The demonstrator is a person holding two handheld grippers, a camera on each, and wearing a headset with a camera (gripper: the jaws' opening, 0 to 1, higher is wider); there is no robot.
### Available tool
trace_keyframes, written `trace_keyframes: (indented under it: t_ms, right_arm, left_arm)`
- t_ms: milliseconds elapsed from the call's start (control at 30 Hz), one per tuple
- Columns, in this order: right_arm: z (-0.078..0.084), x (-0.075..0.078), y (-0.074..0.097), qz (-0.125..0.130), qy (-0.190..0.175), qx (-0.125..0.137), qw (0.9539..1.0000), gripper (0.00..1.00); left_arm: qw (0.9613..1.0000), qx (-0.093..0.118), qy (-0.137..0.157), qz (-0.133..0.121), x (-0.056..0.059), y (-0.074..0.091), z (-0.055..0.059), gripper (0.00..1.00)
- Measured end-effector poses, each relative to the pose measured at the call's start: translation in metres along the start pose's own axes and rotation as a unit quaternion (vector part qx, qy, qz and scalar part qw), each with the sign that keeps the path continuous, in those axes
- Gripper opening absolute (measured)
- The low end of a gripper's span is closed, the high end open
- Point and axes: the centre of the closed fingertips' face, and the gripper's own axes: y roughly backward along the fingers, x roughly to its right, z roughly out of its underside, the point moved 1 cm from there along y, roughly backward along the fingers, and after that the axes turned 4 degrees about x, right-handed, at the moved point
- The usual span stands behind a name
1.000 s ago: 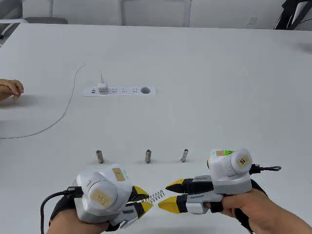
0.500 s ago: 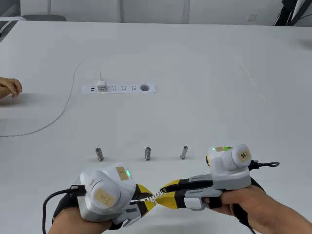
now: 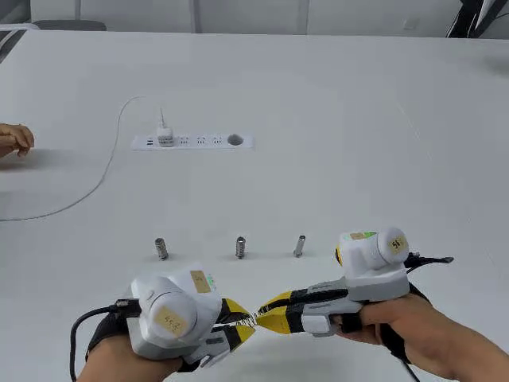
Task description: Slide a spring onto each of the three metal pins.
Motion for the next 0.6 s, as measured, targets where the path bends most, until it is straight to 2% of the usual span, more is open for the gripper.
trace_keyframes:
  t_ms: [400, 600]
  right_arm:
    - [-0.010, -0.005, 0.000, 0.004, 0.036, -0.016, 0.9992, 0.12]
    - [-0.016, -0.005, 0.000, 0.004, 0.069, -0.041, 0.9967, 0.12]
  left_arm:
    - [1.0000, 0.009, 0.003, 0.000, -0.002, -0.003, -0.004, 0.10]
    - [0.9998, 0.018, 0.004, -0.002, -0.006, -0.003, -0.008, 0.10]
